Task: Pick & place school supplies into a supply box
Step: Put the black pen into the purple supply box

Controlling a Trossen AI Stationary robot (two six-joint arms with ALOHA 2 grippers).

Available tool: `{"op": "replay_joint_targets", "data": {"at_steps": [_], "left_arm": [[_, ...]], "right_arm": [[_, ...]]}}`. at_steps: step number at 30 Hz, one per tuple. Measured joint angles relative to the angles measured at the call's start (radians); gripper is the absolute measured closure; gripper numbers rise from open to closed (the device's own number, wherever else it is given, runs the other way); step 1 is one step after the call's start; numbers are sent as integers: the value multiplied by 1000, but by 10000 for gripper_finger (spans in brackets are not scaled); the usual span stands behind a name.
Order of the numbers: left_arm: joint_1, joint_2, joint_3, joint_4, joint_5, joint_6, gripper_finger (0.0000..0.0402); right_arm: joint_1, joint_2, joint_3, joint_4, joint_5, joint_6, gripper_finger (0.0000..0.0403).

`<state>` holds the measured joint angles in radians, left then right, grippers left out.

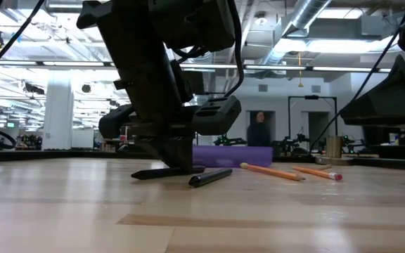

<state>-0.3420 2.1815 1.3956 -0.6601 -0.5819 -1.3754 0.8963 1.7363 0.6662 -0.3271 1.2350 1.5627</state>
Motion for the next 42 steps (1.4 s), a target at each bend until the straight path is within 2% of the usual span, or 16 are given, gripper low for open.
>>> {"op": "replay_joint_targets", "data": {"at_steps": [6,11,15,19,23,28,34,39,42], "left_arm": [[-17,12,57,-67,-3,42,388],[-22,28,216,-305,6,121,389],[-2,24,349,-462,-50,214,390],[37,23,456,-584,-121,341,390],[98,19,537,-673,-134,537,390],[206,18,584,-668,-139,837,390],[331,18,584,-593,-126,1149,390],[404,18,584,-387,-3,1416,386],[432,18,584,-295,94,1505,388]], "right_arm": [[0,0,0,-1,0,-1,295],[0,0,0,-2,-2,-2,295],[0,0,0,-2,-4,-2,295],[0,0,0,-3,-5,-3,295],[0,0,0,-3,-6,-13,295],[0,0,0,-1,-7,-19,295],[0,0,0,-16,-8,-26,295],[0,0,0,-31,-8,-26,296],[0,0,0,-32,-8,-26,296]]}}
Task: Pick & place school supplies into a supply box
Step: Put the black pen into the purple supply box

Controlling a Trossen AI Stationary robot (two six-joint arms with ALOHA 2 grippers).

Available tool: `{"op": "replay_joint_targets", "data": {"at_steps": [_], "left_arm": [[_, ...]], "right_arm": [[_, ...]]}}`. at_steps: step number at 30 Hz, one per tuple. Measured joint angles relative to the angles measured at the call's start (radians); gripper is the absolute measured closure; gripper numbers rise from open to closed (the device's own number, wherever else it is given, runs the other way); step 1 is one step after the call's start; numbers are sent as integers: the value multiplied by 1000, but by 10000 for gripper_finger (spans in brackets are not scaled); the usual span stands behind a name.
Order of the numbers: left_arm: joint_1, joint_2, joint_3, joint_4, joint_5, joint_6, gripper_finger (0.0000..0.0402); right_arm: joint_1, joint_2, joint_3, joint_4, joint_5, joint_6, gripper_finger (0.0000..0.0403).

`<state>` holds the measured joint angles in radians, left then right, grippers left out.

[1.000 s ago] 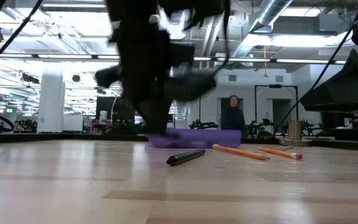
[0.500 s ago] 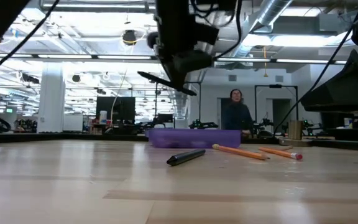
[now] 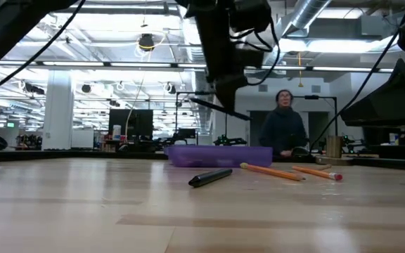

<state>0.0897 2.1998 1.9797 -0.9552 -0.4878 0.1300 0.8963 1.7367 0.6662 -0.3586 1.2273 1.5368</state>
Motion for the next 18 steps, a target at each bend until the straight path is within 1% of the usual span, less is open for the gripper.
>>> {"op": "replay_joint_targets", "data": {"at_steps": [3,5,7,13,15,18], "left_arm": [[28,8,-10,35,14,22,390],[44,11,-39,52,23,12,390],[55,26,-65,106,52,-9,390],[53,46,-142,151,66,-52,388],[54,53,-155,166,62,-87,381],[52,59,-164,188,61,-108,360]], "right_arm": [[0,0,0,-2,0,0,296],[0,0,0,-4,-1,0,296],[0,0,0,-5,-17,-1,296],[0,0,0,-11,-26,0,296],[0,0,0,-12,-27,0,296],[0,0,0,-11,-27,0,295]]}}
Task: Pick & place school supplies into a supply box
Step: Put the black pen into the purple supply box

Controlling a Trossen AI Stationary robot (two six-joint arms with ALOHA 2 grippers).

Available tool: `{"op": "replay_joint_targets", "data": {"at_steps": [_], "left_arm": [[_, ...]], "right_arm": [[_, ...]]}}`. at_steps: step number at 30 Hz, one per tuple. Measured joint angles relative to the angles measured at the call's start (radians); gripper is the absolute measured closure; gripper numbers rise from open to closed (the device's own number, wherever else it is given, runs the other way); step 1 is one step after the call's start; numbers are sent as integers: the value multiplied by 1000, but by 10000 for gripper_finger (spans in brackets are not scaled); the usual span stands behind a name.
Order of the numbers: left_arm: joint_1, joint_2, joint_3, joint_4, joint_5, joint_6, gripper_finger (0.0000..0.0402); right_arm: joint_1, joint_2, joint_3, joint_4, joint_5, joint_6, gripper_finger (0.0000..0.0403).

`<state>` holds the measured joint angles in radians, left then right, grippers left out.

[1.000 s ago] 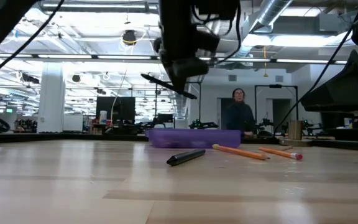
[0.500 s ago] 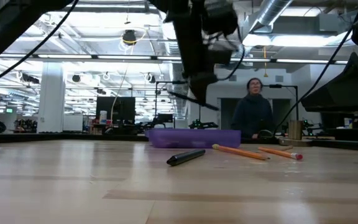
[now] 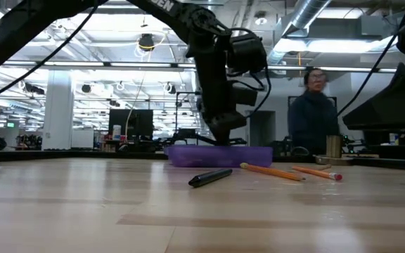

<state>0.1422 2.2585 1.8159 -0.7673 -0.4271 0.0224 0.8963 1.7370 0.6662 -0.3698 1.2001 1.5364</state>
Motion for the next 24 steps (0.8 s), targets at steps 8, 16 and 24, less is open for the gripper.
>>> {"op": "replay_joint_targets", "data": {"at_steps": [8,16,24], "left_arm": [[-7,1,2,14,-6,-46,282],[-45,-31,6,-117,3,-283,226],[-214,-138,9,-229,-113,-708,224]], "right_arm": [[1,0,0,4,-25,0,295],[1,0,0,2,-25,0,295],[21,0,0,10,-28,0,295]]}}
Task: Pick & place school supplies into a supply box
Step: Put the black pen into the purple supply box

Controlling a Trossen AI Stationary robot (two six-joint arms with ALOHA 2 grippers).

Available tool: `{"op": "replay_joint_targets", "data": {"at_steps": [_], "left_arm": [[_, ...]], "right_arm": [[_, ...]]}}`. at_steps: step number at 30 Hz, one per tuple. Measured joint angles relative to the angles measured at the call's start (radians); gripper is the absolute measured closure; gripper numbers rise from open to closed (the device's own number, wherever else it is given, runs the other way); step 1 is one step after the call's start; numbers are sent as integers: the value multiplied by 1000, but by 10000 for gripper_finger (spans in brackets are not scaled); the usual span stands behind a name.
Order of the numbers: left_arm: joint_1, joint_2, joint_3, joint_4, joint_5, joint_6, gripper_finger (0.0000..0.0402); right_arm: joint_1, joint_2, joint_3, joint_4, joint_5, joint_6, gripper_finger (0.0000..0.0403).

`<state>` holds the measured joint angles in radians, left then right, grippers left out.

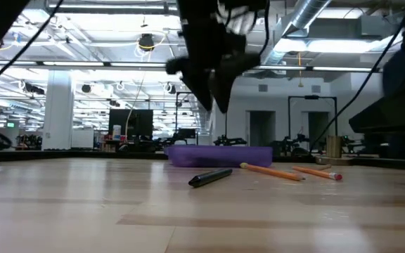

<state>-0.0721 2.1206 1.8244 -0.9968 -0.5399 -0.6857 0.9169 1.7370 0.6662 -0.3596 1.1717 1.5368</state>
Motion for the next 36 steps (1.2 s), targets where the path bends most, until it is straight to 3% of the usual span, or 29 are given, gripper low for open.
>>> {"op": "replay_joint_targets", "data": {"at_steps": [9,15,23,36], "left_arm": [[-252,7,-45,-28,-120,-421,225],[-335,7,-140,36,-113,-586,225],[-318,8,-211,178,-24,-582,225],[-320,68,-212,329,-42,-571,225]], "right_arm": [[24,0,0,24,-27,-18,295],[24,0,0,28,-25,-18,295],[10,0,0,26,-25,-19,295],[-5,0,0,33,-45,-27,295]]}}
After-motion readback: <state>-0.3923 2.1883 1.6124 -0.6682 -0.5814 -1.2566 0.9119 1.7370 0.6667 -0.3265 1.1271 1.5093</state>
